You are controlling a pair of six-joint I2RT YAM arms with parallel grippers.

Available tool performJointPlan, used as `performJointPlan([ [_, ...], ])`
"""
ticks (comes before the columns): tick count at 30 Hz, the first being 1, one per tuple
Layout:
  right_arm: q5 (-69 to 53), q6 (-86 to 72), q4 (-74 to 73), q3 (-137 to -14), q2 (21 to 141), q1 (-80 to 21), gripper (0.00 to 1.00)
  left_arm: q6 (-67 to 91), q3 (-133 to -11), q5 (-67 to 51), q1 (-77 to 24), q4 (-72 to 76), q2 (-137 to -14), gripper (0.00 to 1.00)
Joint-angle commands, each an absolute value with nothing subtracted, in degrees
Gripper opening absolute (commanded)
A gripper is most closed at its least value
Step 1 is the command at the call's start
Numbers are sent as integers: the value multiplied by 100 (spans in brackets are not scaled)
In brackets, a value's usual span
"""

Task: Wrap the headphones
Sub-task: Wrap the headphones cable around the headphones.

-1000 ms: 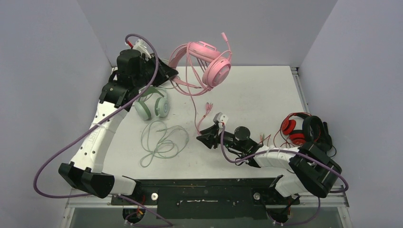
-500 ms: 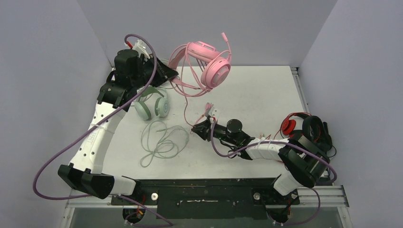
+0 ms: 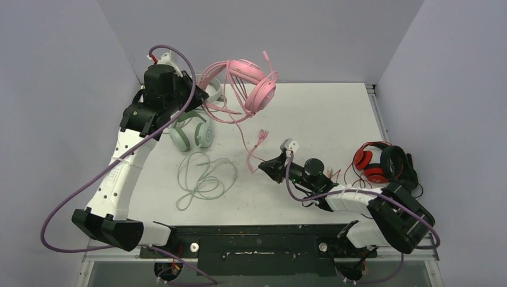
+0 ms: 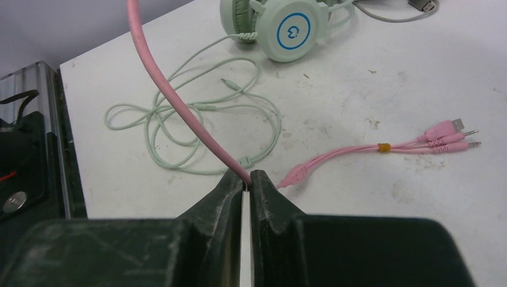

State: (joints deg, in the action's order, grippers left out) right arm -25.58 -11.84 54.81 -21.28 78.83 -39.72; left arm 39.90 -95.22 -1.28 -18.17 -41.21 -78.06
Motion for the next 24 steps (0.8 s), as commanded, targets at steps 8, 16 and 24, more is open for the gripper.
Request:
performJointPlan([
  [8,-1961,-1582,4128,-1277,6149,-4139,0,3699,-9855,675,-1724,-3541,-7592,0],
  [16,-2434,-1540,3389,-1866,6271,-3333,0,3462,-9690,-1333,-1691,-3497,-7507,0],
  [24,-4338,-2573,4054,-2492,7092,-1755,0,3109,-8382,-3450,-1698,-2481,-6715,0],
])
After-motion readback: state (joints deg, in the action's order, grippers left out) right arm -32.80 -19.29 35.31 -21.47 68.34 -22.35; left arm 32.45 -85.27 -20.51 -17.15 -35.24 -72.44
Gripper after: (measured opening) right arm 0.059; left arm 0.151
